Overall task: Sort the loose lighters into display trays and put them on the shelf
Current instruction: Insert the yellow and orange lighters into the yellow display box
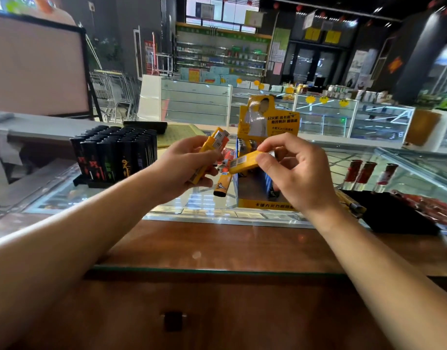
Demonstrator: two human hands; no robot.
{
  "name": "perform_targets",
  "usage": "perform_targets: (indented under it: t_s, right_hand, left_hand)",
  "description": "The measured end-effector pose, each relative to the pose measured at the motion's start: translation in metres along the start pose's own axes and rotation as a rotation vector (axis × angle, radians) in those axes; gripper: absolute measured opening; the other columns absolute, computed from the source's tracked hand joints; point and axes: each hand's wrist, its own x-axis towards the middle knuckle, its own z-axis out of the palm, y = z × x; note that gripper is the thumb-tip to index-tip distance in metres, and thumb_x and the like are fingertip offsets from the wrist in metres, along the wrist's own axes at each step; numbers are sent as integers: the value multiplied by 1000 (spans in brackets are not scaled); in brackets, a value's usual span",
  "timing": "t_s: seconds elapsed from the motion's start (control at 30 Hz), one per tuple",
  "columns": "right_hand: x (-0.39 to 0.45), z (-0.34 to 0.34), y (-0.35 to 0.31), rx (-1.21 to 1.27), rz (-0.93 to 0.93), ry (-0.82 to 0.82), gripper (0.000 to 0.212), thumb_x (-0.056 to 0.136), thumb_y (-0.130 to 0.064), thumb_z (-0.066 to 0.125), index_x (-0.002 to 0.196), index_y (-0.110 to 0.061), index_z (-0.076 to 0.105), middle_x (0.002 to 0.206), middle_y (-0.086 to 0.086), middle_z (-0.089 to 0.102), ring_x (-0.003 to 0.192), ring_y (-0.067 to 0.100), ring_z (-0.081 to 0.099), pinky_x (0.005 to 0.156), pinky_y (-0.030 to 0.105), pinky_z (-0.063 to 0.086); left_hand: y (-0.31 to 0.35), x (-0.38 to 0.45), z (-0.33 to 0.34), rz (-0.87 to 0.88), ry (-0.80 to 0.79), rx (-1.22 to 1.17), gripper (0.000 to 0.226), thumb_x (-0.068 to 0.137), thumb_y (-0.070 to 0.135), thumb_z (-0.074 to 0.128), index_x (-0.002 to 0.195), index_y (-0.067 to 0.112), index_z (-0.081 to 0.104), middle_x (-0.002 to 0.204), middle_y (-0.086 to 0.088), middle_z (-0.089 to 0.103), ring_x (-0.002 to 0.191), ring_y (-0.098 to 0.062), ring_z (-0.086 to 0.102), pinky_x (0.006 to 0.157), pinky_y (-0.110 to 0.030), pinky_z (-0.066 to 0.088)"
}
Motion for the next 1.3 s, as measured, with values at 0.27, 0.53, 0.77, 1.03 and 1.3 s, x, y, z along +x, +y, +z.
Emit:
perform_targets:
  t_s: [0.27,0.53,0.77,1.03,1.3]
  right_hand:
    - [6,-24,15,-117,123,0,19,86,-13,71,99,-26,68,78,-3,71,67,15,70,66,41,58]
    - [20,-3,23,-448,-51,39,18,84,-25,74,101,-19,75,94,-5,69,89,12,54,71,17,35]
    - [26,21,30,-656,-118,52,21,81,-27,75,101,-20,75,90,1,75,87,28,61,81,35,32]
    - [23,34,37,-868,-172,117,25,76,-32,78,97,-22,72,70,-1,65,78,27,59,84,36,25]
    - [20,31,45,-959,-155,24,26,81,-31,73,106,-24,74,103,-6,71,97,28,53,84,38,25]
  left_hand:
    - [10,12,15,83,97,211,33,87,5,71,117,13,62,90,-10,66,69,-19,62,58,-31,53]
    - [-3,12,20,107,143,197,31,82,1,74,108,16,63,83,-7,67,61,-14,60,52,-30,48]
    - [-9,12,15,101,158,192,33,82,0,74,111,12,62,83,-7,65,61,-14,59,50,-28,48]
    - [-12,15,13,108,161,261,34,82,6,76,112,12,63,83,-6,66,63,-15,60,49,-28,48]
    - [-13,15,14,109,160,288,35,82,9,77,114,14,62,84,-4,67,63,-14,60,48,-24,47]
